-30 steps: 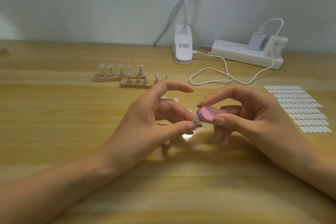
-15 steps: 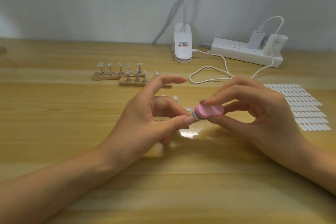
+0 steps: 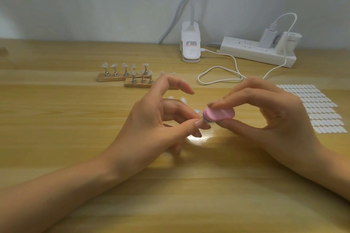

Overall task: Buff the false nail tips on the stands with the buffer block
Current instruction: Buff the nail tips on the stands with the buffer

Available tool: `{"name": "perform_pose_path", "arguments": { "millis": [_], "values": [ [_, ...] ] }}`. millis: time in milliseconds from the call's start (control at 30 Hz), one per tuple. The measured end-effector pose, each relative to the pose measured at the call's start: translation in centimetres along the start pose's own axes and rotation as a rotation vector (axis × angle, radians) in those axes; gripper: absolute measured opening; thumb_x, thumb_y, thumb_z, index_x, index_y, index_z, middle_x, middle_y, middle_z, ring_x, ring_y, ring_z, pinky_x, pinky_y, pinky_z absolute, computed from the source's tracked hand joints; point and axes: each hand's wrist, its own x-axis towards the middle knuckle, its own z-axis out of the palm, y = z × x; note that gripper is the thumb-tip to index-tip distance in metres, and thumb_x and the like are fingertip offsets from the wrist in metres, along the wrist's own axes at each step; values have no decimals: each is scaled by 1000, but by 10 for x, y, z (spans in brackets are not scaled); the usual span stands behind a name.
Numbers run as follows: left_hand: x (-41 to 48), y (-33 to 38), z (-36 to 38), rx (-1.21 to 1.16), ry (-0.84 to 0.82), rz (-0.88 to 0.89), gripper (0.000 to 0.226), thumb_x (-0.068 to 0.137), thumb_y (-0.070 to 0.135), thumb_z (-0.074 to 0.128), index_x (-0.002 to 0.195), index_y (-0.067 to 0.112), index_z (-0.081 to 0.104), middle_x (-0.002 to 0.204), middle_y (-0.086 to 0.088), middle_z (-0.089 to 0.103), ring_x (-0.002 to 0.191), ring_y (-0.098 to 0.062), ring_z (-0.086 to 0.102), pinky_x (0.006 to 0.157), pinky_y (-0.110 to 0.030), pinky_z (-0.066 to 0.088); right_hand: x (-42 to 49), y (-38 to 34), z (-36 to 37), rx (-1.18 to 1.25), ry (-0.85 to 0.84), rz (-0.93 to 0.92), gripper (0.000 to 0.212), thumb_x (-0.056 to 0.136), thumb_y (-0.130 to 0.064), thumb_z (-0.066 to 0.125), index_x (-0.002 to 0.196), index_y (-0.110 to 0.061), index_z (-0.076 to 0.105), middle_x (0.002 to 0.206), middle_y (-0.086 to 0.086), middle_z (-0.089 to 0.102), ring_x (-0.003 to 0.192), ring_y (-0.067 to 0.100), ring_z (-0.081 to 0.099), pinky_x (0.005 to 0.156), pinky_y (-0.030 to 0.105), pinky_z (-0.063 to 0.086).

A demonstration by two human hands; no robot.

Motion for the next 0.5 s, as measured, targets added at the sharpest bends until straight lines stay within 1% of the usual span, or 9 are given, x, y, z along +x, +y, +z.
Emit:
{"name": "perform_pose_path", "arguments": {
  "millis": [100, 200, 267, 400, 500],
  "values": [
    [0, 1, 0, -18, 9, 21, 43, 79, 20, 80, 107, 22, 47, 79, -7, 76, 68, -21, 71, 43, -24, 46, 0, -1, 1, -10, -10, -31, 18, 86, -26, 74, 103, -20, 73, 92, 5, 67, 86, 21, 68, 74, 39, 54],
    [0, 2, 0, -30, 10, 15, 44, 78, 19, 81, 104, 21, 46, 81, -7, 76, 70, -21, 72, 43, -24, 47, 1, -3, 1, 5, 10, -12, 19, 86, -26, 74, 104, -21, 72, 91, 7, 67, 85, 21, 67, 75, 39, 53],
    [1, 2, 0, -40, 16, 25, 42, 76, 21, 79, 102, 22, 46, 81, -7, 76, 68, -20, 71, 43, -25, 47, 1, -4, 1, -4, -15, -44, 17, 86, -24, 74, 103, -21, 73, 92, 5, 67, 86, 19, 69, 76, 37, 54],
    [1, 2, 0, -50, 13, 24, 42, 79, 14, 79, 101, 21, 44, 82, -10, 76, 73, -26, 73, 43, -24, 47, 1, -4, 1, -5, 28, -20, 19, 86, -25, 74, 103, -18, 72, 91, 6, 66, 85, 21, 68, 76, 38, 53],
    [1, 1, 0, -45, 10, 31, 40, 78, 16, 78, 99, 24, 45, 81, -9, 75, 71, -28, 72, 44, -26, 48, 0, -4, 2, -24, -4, -71, 16, 86, -21, 75, 102, -19, 73, 92, 3, 67, 84, 17, 68, 76, 35, 54]
  ]
}}
